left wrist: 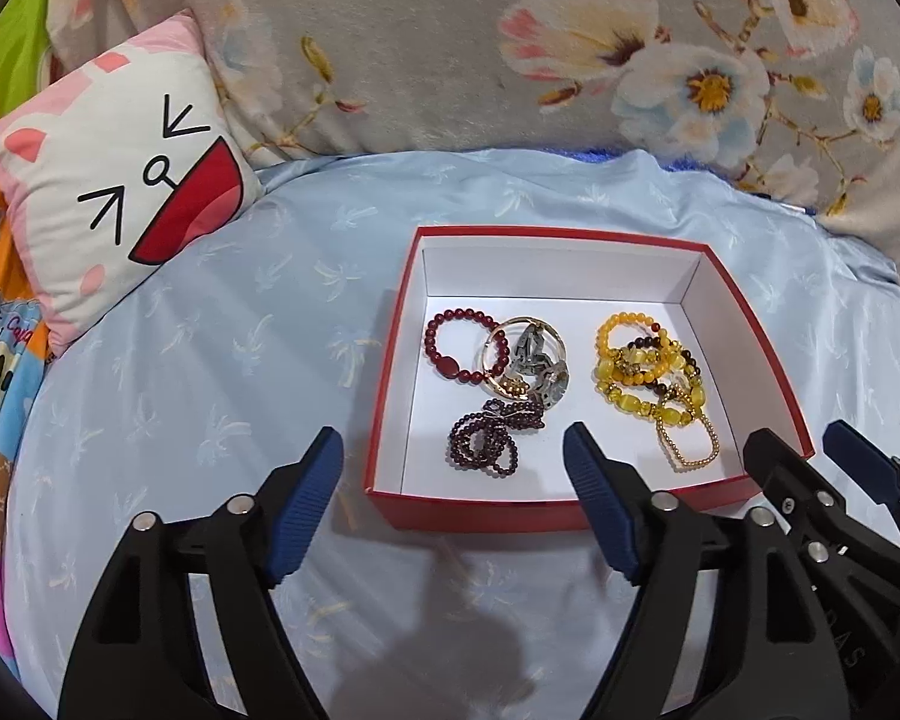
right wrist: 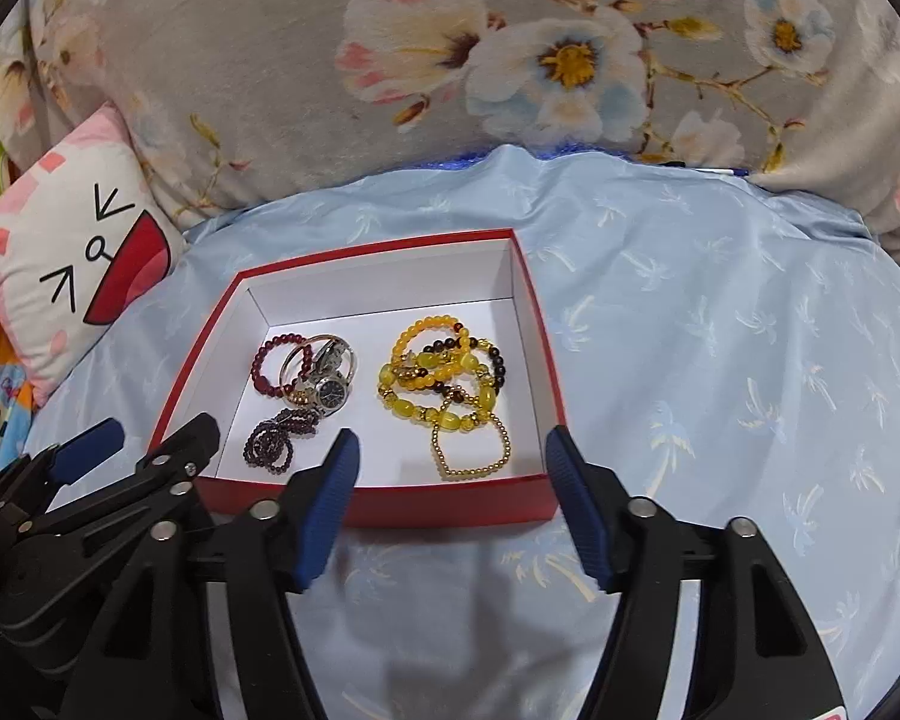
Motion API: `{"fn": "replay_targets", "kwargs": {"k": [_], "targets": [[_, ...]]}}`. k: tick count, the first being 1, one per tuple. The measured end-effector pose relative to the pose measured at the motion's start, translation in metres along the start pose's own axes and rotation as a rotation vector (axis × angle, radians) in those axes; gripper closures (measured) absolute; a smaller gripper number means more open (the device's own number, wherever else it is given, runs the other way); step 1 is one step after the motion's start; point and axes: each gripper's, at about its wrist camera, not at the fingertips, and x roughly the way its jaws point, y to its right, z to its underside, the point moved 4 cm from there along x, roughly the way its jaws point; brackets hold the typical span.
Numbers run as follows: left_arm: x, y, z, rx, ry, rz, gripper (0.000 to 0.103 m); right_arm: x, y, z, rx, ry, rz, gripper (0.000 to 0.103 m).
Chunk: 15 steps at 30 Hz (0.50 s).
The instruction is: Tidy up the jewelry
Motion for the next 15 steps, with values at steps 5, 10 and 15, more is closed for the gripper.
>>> {"fn": "replay_targets", "kwargs": {"k": [5,10,15], "targets": [[-0.009,-0.003,0.000,0.001,0.016,-0.021,0.020,-0.007,0.006,0.001,0.028,0.009,-0.003,0.029],[-0.015,-0.005,0.002,0.000,0.012,-0.034,0.011,-0.014,0.011,0.001,0.043,0.017,0.030,0.019],[-0.016,-0.007,0.005,0.002,-0.013,-0.038,0.011,-0.018,0.007,0.001,0.016,0.019,0.059,0.019]]}}
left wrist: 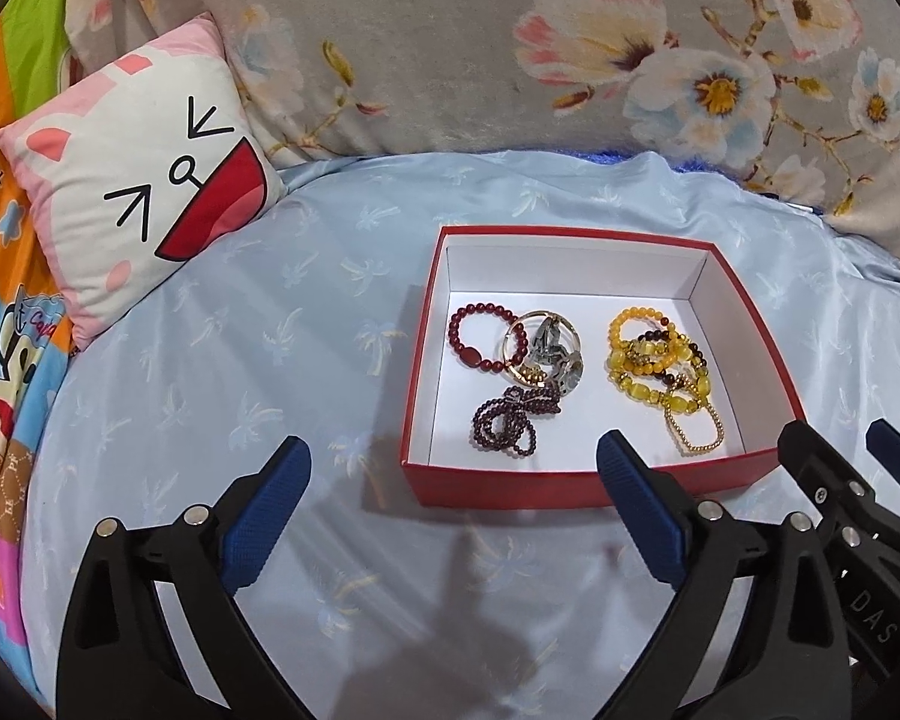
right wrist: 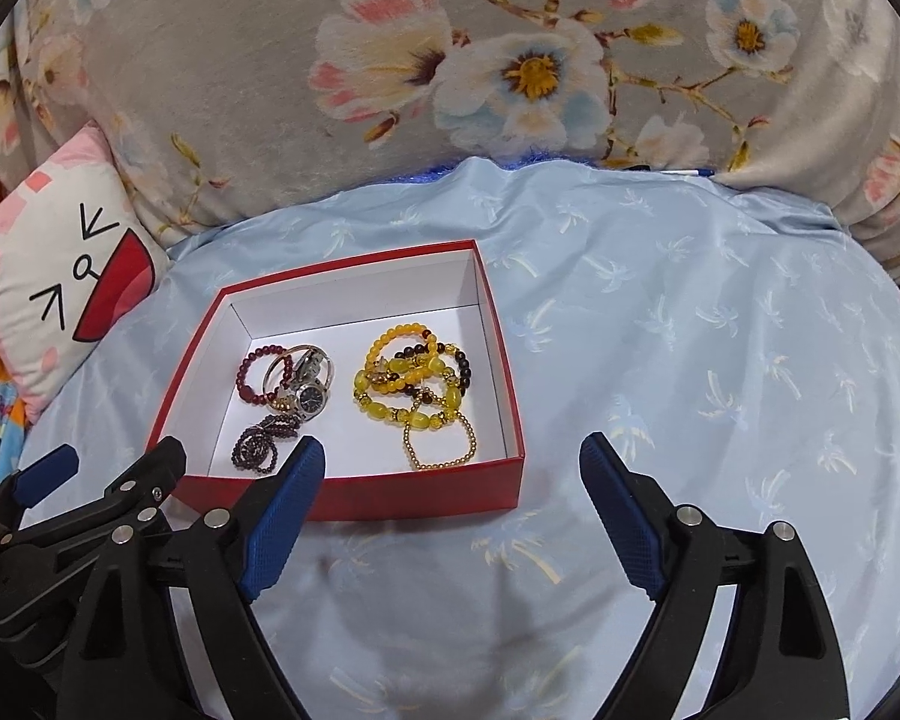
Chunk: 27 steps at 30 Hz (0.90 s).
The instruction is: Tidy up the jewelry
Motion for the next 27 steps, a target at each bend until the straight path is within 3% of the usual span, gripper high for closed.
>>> {"fn": "replay_targets", "kwargs": {"k": [27], "targets": [[-0.002,-0.014,0.006,-0.006,-0.042,0.001,0.011,-0.010,-0.015,0.007,-0.037,-0.016,0.002,0.019]]}}
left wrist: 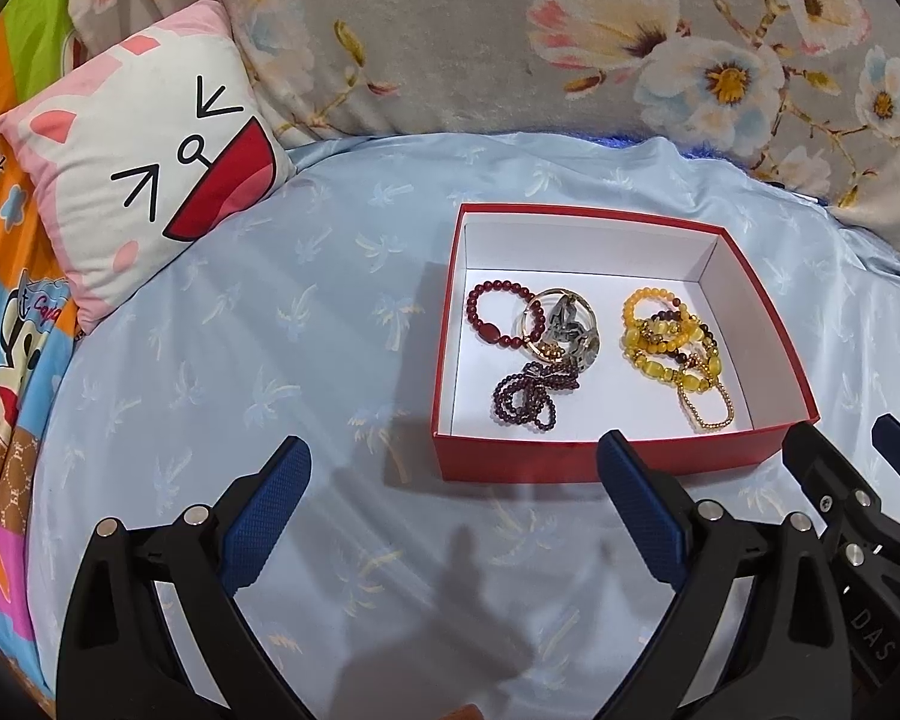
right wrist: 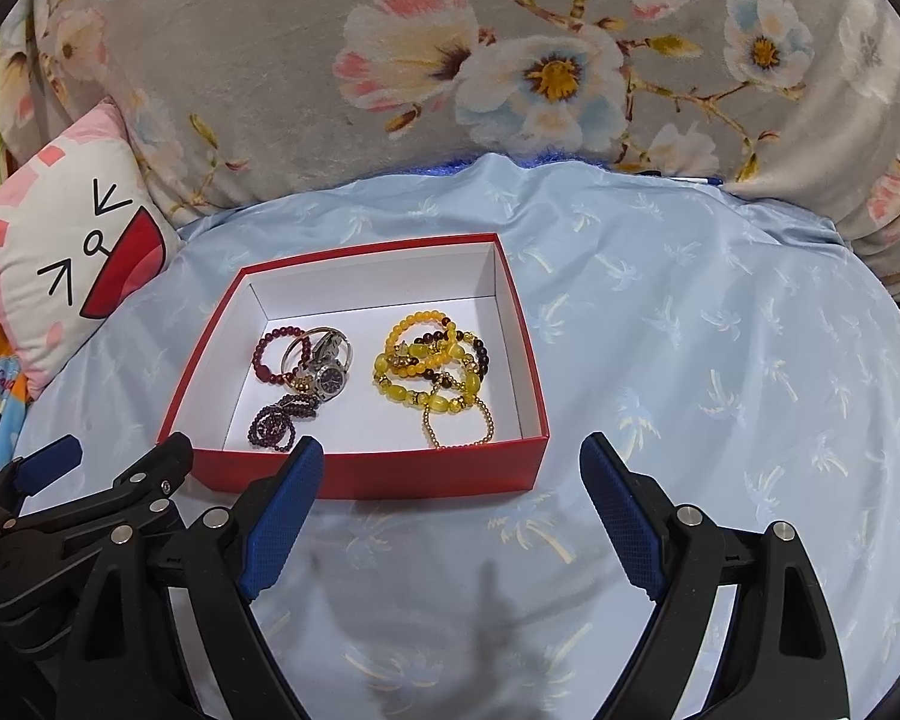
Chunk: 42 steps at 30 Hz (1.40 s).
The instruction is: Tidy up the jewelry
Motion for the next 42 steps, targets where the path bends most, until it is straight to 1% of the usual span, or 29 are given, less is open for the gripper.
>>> {"fn": "replay_targets", "kwargs": {"k": [42], "targets": [[0.0000,-0.0026,-0.0035,0.002,-0.001,-0.003,0.011,0.0019,-0.0023,-0.0013,0.005,0.000,-0.007,0.019]]}}
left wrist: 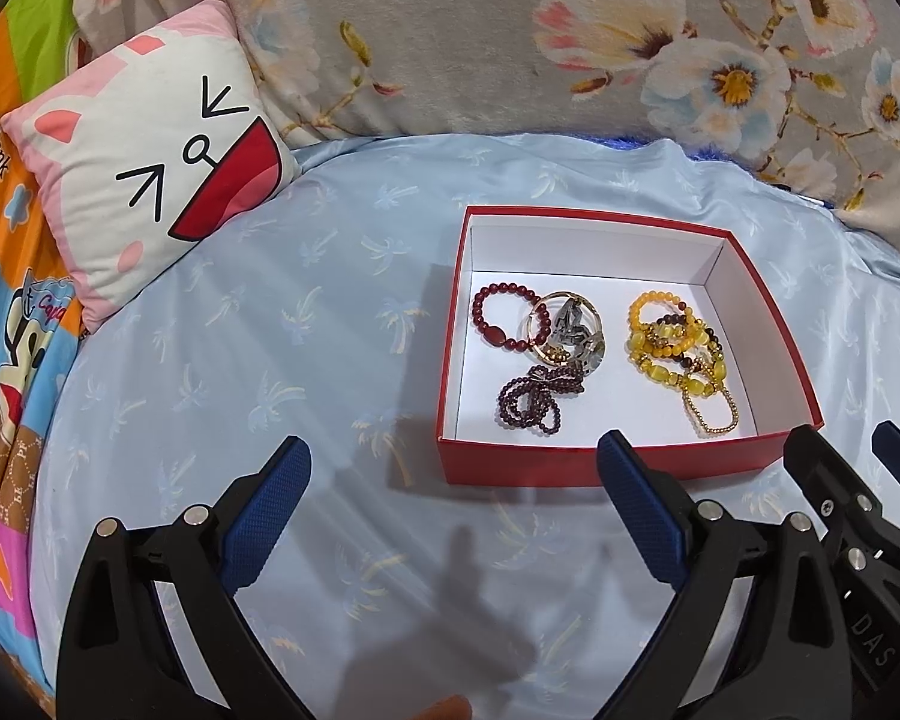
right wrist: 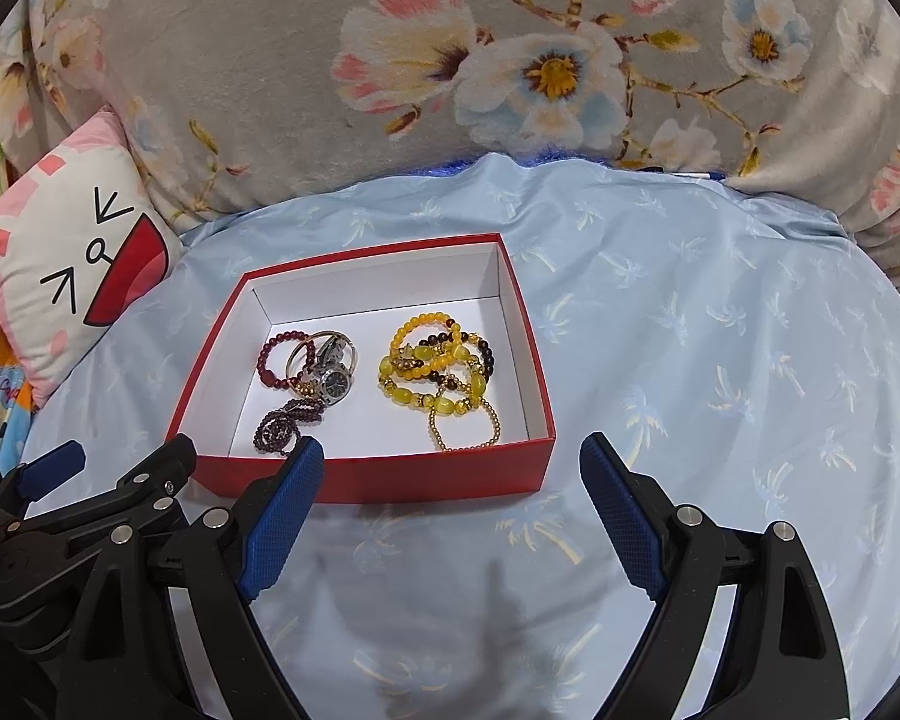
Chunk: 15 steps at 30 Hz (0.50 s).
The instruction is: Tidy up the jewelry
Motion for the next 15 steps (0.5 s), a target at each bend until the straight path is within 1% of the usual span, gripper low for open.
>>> {"fn": "replay_targets", "kwargs": {"k": [15], "targets": [[0.0000,-0.0014,0.0006,-0.001,0.000,0.002,0.011,0.0005,0.0007,0.0006,0.002,0.001,-0.002,0.019]]}}
